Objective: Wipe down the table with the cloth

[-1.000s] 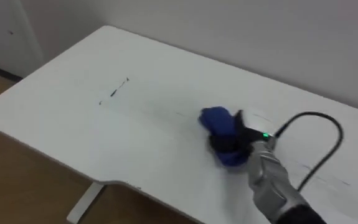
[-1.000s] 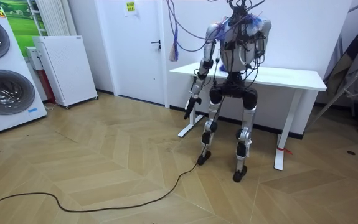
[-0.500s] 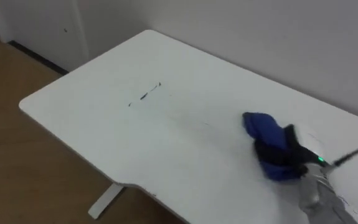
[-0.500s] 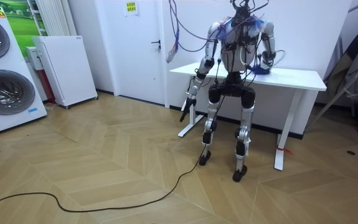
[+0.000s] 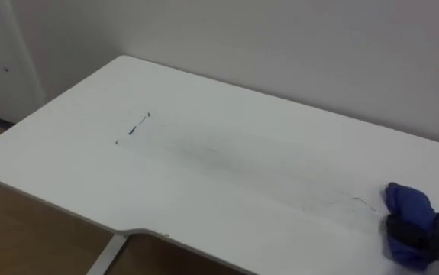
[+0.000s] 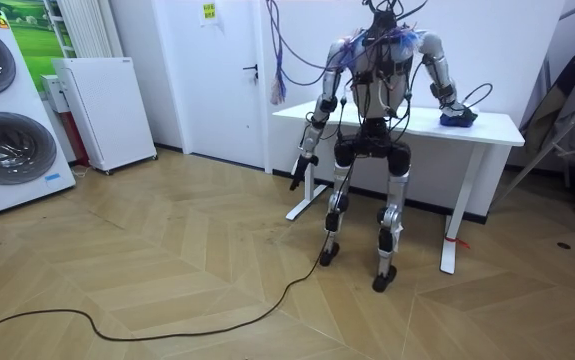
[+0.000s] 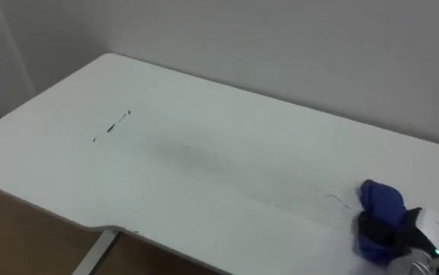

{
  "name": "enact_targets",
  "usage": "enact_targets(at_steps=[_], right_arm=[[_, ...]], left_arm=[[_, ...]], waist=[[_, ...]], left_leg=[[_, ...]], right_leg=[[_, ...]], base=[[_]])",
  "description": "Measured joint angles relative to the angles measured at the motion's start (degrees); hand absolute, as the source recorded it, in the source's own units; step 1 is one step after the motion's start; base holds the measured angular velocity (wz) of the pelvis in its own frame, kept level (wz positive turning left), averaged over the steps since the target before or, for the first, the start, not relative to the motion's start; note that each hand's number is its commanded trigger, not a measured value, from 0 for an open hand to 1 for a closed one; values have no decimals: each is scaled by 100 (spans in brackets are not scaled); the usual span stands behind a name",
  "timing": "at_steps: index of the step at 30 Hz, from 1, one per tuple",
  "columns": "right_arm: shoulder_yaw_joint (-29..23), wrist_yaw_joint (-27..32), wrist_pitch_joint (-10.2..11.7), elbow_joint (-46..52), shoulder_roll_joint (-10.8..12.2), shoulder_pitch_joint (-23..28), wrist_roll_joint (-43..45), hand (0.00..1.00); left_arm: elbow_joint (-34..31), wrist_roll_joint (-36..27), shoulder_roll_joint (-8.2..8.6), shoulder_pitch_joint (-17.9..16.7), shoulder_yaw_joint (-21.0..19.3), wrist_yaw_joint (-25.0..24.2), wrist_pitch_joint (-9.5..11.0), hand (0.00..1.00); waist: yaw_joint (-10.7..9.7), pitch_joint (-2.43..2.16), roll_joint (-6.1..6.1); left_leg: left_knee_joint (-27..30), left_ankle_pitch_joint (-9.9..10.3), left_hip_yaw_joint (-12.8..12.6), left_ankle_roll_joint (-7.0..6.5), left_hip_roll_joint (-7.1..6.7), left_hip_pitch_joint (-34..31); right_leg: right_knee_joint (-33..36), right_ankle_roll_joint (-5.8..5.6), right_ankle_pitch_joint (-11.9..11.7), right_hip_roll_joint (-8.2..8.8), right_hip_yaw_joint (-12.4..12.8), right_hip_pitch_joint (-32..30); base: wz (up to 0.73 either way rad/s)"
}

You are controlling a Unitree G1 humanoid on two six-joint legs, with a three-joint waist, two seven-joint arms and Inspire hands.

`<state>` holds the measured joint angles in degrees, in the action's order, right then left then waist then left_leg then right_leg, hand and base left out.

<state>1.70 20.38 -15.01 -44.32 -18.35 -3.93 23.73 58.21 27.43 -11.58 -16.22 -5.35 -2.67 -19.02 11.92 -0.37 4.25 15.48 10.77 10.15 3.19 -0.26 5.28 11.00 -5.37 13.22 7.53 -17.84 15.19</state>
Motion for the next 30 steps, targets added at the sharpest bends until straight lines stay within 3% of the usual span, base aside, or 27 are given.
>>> enact_targets(at_steps=[2, 4, 7, 8, 12, 14, 16, 20, 23, 27, 30], right_arm=[[553, -250, -212, 437, 357, -337, 165, 100], [902, -537, -214, 459, 675, -747, 370, 100], [1285, -949, -126, 644, 764, -1006, 500, 100], [1297, -1027, -58, 691, 770, -1006, 570, 100], [1278, -851, 72, 597, 579, -872, 702, 100], [1077, -516, 472, 467, 381, -459, 821, 100], [809, -276, 706, 445, 250, -138, 830, 100], [73, 148, 954, 237, -74, 468, 702, 100], [-83, 295, 948, 172, -234, 701, 554, 100], [-80, 276, 897, 131, -247, 715, 399, 100], [-46, 229, 588, 190, -126, 598, 339, 100]], left_arm=[[-12, 30, 44, 6, 5, 7, -121, 0], [-60, 41, 72, 1, 67, -2, -222, 0], [-339, 22, 104, -135, 108, -29, -268, 0], [-353, 21, 100, -207, 106, -28, -273, 0], [-344, 21, 100, -492, 51, -24, -332, 0], [-297, 33, 100, -516, -81, -24, -301, 0], [-299, 39, 75, -527, -167, -24, -211, 0], [-284, 21, -50, -472, -315, -20, -42, 0], [-231, -72, -82, -398, -300, 8, -35, 0], [-224, -87, -76, -269, -97, 8, -28, 0], [-222, -87, -54, -209, -10, 8, -39, 0]], waist=[[128, -3, -24], [211, -2, -35], [487, 27, -76], [497, 30, -83], [453, 45, -82], [312, 48, -64], [155, 47, -53], [-30, 19, -53], [-88, 9, -55], [-165, -14, -59], [-104, -17, -63]], left_leg=[[-33, 3, 41, 3, 7, -10], [-28, -1, 102, -5, -13, -50], [-30, 8, 152, -27, -68, -69], [-28, 1, 156, -39, -100, -56], [-75, -2, 183, -66, -143, -4], [-65, 4, 179, -75, -159, 29], [-27, 9, 134, -84, -166, 43], [8, 16, -25, -89, -144, 62], [6, 46, -80, -84, -145, 120], [116, 57, -65, -80, -125, 118], [124, 57, -70, -81, -117, 140]], right_leg=[[-17, 37, -22, -26, 56, -44], [-28, 57, -20, -33, 50, -52], [-47, 57, -15, -19, 49, -7], [-36, 30, 2, 10, 36, 37], [-37, 3, 18, 50, -96, 148], [-41, 3, 17, 60, -288, 279], [-44, 3, 17, 62, -310, 367], [-46, -15, 28, 69, -313, 393], [-66, -34, 74, 88, -276, 392], [-111, -13, 127, 54, -214, 385], [-100, -34, 125, 22, -68, 363]], base=[[-14], [19], [28], [37], [28], [36], [28], [-6], [-31], [-16], [-14]])
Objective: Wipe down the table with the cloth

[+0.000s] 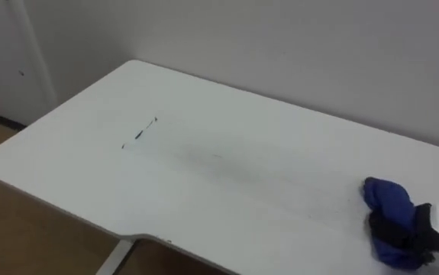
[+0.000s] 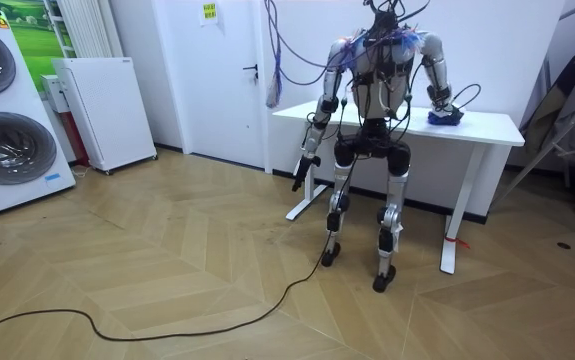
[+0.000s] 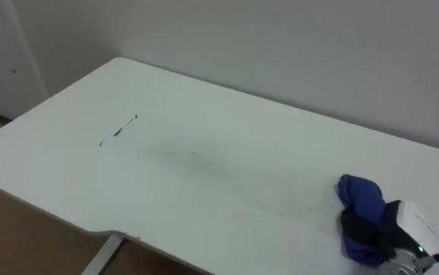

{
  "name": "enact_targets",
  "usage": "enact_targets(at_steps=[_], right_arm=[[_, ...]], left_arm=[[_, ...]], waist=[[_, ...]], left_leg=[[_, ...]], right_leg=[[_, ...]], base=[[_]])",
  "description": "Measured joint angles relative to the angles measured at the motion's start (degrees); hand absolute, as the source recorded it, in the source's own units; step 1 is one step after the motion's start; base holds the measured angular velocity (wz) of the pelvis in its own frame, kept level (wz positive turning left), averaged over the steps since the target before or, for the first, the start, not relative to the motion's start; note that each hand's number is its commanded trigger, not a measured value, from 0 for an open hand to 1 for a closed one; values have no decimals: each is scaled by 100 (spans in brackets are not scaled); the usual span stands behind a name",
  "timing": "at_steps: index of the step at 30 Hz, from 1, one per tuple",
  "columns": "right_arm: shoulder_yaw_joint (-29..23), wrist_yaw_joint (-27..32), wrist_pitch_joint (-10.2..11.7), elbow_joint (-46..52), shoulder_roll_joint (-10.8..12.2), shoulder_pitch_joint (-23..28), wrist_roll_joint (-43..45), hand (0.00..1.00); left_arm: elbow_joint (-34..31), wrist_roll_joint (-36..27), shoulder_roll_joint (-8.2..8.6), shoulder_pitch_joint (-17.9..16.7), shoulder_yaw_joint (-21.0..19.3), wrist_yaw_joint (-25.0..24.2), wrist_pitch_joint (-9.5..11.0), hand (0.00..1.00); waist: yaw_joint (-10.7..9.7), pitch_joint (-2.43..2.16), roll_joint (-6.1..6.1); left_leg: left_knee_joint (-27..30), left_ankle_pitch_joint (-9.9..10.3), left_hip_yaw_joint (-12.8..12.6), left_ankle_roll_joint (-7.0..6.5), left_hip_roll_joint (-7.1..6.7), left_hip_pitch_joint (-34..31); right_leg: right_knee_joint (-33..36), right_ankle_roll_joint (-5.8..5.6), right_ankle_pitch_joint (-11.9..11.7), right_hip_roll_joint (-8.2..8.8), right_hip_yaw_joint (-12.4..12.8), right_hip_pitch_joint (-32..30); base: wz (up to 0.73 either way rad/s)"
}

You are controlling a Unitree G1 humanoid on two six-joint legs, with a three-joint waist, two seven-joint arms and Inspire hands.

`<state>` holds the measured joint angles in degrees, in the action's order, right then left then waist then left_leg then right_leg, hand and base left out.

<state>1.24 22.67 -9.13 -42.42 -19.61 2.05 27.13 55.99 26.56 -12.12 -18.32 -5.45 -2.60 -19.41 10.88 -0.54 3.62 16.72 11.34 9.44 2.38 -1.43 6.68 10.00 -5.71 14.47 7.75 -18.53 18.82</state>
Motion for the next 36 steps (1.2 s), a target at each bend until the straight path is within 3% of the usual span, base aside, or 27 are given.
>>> enact_targets(at_steps=[4, 7, 12, 17, 18, 19, 20, 21, 25, 31, 36], right_arm=[[233, -180, -435, 86, 213, -386, 15, 100], [457, -319, -584, 235, 356, -609, 79, 100], [639, -410, -529, 290, 351, -722, 165, 100], [595, -298, -136, 252, 195, -397, 195, 100], [581, -259, -101, 220, 193, -377, 197, 91], [540, -176, -44, 186, 192, -333, 215, 64], [499, -103, -25, 181, 188, -276, 236, 48], [474, -60, -17, 181, 183, -245, 237, 0], [413, 95, -10, 164, 140, -189, 252, 0], [418, 90, 34, 67, 109, -240, 493, 0], [417, 79, 62, 255, 107, -256, 599, 0]], left_arm=[[89, -11, 55, -69, 52, 100, -82, 0], [147, -10, 85, -93, 126, 99, -237, 0], [124, -1, 84, -316, 97, 97, -299, 0], [96, 50, 48, -426, -9, 89, -267, 0], [96, 50, 34, -437, -9, 89, -264, 0], [94, 51, 16, -404, -10, 88, -263, 0], [88, 47, 7, -384, 2, 88, -263, 0], [88, 29, 6, -382, 4, 89, -263, 0], [85, -13, -23, -234, 3, 92, -256, 0], [-15, -11, -16, 62, 3, 97, -58, 0], [-134, -11, 9, 105, 3, 135, 83, 0]], waist=[[200, 5, 3], [220, 7, 9], [215, 11, 39], [118, 9, 53], [105, 6, 50], [82, 8, 40], [38, 3, 24], [31, 0, 17], [-33, -5, 2], [-72, -9, -38], [-119, -30, -142]], left_leg=[[-70, -1, -176, -3, 77, -1], [-115, 0, -149, -2, 69, -1], [-216, -4, -140, 0, 64, 9], [-183, 11, -137, -19, 18, 40], [-176, 22, -138, -22, 13, 38], [-132, 35, -141, -27, 1, 43], [-101, 53, -141, -37, -17, 45], [-87, 60, -141, -43, -24, 42], [-47, 61, -141, -44, -30, 10], [-15, 68, -161, -50, -29, -5], [-106, 63, -278, -56, -12, 21]], right_leg=[[80, 90, -68, -36, 268, -193], [61, 88, -65, -36, 265, -215], [60, 104, -54, -33, 244, -226], [26, 69, -33, 19, -23, -80], [4, 65, -31, 21, -46, -53], [-42, 65, -31, 20, -48, 0], [-57, 41, -12, 34, -50, 21], [-53, 35, -3, 40, -48, 23], [-56, 33, -1, 32, 4, 19], [-57, 47, 1, 10, 132, 2], [-24, 56, -6, 15, 302, -89]], base=[[-30], [-4], [1], [16], [14], [14], [10], [6], [0], [-1], [-14]])
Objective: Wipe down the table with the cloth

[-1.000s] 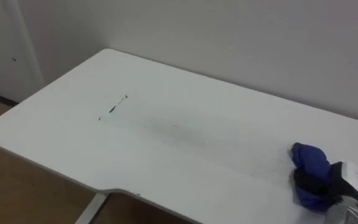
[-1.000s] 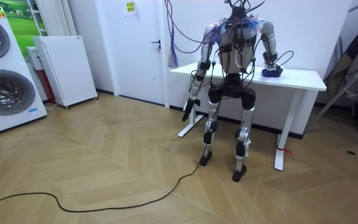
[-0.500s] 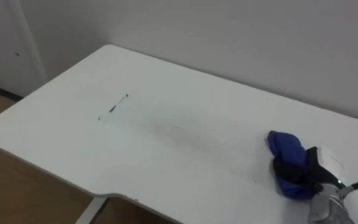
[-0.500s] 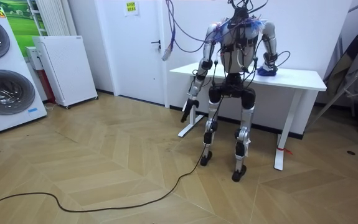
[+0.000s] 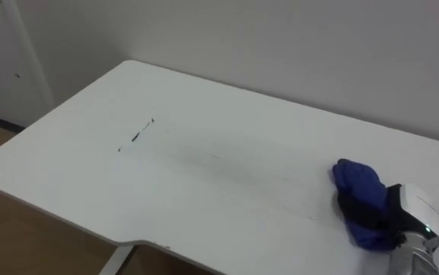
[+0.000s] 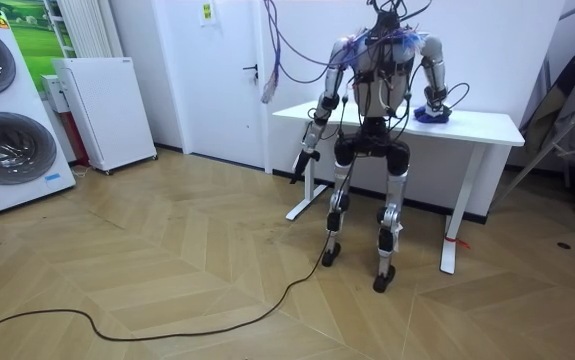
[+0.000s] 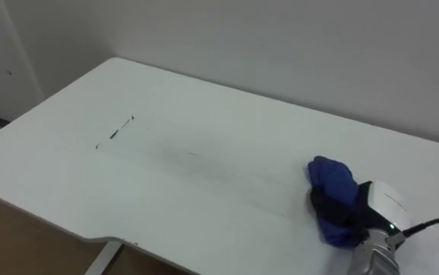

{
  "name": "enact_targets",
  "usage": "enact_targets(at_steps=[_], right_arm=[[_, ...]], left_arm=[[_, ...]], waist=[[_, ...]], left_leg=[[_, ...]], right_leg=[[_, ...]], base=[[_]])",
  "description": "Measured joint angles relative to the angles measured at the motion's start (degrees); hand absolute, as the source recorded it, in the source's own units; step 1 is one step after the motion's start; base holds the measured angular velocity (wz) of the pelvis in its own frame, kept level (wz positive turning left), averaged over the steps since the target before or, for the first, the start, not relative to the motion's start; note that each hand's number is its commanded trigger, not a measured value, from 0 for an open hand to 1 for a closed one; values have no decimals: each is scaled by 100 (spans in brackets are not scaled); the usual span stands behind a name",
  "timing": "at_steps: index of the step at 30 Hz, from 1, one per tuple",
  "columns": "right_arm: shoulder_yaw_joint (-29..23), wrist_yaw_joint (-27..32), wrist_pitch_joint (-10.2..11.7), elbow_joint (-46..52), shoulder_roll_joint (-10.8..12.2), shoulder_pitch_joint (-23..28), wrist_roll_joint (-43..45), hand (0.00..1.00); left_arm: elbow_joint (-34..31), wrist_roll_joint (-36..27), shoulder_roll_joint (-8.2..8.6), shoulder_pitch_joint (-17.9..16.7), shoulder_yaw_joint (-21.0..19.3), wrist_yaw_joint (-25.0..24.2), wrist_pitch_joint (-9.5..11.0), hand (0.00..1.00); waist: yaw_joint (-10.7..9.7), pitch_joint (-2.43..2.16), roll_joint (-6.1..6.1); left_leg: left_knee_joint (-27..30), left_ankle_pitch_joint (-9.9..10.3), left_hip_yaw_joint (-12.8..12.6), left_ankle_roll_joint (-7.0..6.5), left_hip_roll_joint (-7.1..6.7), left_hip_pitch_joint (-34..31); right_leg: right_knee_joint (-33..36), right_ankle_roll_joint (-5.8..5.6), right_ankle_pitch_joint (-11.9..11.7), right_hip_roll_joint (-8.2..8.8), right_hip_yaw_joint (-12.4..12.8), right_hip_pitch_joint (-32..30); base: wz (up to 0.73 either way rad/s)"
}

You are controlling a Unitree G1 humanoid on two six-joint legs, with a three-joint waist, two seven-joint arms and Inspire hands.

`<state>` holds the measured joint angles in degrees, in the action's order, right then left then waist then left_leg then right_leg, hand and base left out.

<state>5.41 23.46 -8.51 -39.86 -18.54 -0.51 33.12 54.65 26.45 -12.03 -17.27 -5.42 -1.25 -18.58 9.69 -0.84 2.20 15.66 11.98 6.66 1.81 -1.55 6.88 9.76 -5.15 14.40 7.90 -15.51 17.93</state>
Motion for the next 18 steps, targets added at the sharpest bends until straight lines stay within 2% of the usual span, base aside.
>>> enact_targets(at_steps=[5, 12, 15, 18], right_arm=[[-1, -96, 45, 373, 2, 107, 93, 0], [-5, -290, 22, 1094, 1, 283, 96, 0], [-34, -408, 14, 1449, 3, 371, 127, 0], [-92, -491, 29, 1804, 2, 408, 133, 0]], left_arm=[[0, 26, 6, 3, -2, 81, 142, 0], [-259, -113, 34, 200, -4, 61, 186, 0], [-642, -103, 35, 341, -9, 59, 264, 0], [-761, -184, 34, 559, -30, 59, 455, 0]], waist=[[-75, 11, -11], [-265, 30, 12], [-376, 62, 44], [-428, 100, 27]], left_leg=[[-102, 0, -44, -3, 0, 19], [-108, 2, -162, -9, 23, -139], [-69, 2, -202, -9, 45, -269], [-83, 2, -414, -10, 91, -332]], right_leg=[[4, 4, -4, 1, 142, -80], [12, 9, -9, -5, 296, -303], [120, 11, -12, -8, 293, -459], [149, 20, -17, -10, 420, -614]], base=[[-11], [-7], [-1], [-24]])
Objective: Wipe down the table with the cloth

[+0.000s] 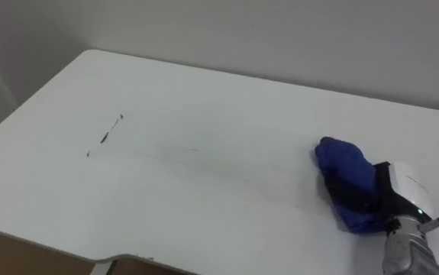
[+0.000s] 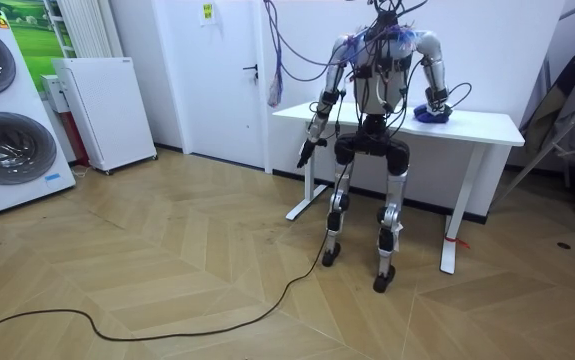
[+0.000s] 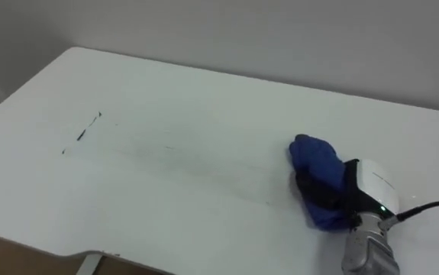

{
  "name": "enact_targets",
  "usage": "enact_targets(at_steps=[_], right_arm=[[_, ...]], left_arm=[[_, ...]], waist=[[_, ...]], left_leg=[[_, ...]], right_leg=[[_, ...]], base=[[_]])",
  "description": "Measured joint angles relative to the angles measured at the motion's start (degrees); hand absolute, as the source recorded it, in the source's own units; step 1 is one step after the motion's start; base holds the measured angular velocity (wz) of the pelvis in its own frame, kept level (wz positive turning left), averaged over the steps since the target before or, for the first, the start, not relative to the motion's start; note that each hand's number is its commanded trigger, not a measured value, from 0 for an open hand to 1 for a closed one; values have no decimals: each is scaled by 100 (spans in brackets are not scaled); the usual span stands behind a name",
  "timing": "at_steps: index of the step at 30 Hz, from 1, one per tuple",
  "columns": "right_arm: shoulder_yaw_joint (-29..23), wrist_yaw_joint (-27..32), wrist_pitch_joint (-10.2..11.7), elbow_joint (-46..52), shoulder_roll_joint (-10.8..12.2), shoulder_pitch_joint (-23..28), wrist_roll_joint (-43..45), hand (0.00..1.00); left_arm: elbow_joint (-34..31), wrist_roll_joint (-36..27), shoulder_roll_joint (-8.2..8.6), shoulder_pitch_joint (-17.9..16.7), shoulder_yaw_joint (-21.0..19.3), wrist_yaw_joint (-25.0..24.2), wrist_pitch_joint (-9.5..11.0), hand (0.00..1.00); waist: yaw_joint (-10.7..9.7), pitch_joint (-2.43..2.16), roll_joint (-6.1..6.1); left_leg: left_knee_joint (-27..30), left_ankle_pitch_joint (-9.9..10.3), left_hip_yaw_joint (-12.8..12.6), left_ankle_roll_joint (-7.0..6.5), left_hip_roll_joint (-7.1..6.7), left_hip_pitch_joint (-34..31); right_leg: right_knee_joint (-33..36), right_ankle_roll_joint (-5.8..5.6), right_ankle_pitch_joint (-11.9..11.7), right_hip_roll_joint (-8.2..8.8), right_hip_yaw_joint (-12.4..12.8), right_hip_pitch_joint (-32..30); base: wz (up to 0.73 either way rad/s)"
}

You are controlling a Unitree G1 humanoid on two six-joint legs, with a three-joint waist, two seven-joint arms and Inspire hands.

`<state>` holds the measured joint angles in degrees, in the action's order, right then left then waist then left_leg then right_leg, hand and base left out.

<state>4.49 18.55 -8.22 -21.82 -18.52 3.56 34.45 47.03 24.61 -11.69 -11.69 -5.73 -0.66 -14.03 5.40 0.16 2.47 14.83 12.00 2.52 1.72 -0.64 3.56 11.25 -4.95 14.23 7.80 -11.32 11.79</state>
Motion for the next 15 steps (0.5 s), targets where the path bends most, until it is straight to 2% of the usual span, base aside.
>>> enact_targets(at_steps=[1, 6, 8, 11, 15], right_arm=[[-6, -3, 15, 109, 0, 0, 0, 0], [-312, -223, 7, 515, -8, 12, -2, 0], [-663, -223, -7, 692, -23, 12, -3, 99], [-955, -221, -22, 773, -51, 12, -46, 100], [-1035, -223, -124, 973, -181, 12, -281, 100]], left_arm=[[-1, -75, 0, 45, -10, -2, 69, 0], [-61, -341, 4, 80, -25, -75, 129, 0], [-61, -415, 4, 50, -51, -131, 152, 0], [-60, -649, 2, -31, -95, -134, 153, 0], [-56, -916, -28, -31, -94, -165, 173, 0]], waist=[[-57, 9, -16], [-296, 1, 1], [-354, -15, -6], [-399, -50, -13], [-387, -48, -7]], left_leg=[[-20, 0, -54, 0, 9, -5], [-58, 6, -245, -10, 40, 6], [-92, 6, -357, -11, 59, 7], [-120, 5, -443, -11, 78, 30], [-142, 4, -604, -13, 100, 29]], right_leg=[[45, 0, 0, 7, 9, -63], [58, -1, 0, 12, 13, -116], [62, -2, -1, 11, 35, -155], [74, -2, -1, 9, 50, -187], [242, -3, 0, 26, 159, -334]], base=[[-26], [-10], [-9], [-13], [-15]])
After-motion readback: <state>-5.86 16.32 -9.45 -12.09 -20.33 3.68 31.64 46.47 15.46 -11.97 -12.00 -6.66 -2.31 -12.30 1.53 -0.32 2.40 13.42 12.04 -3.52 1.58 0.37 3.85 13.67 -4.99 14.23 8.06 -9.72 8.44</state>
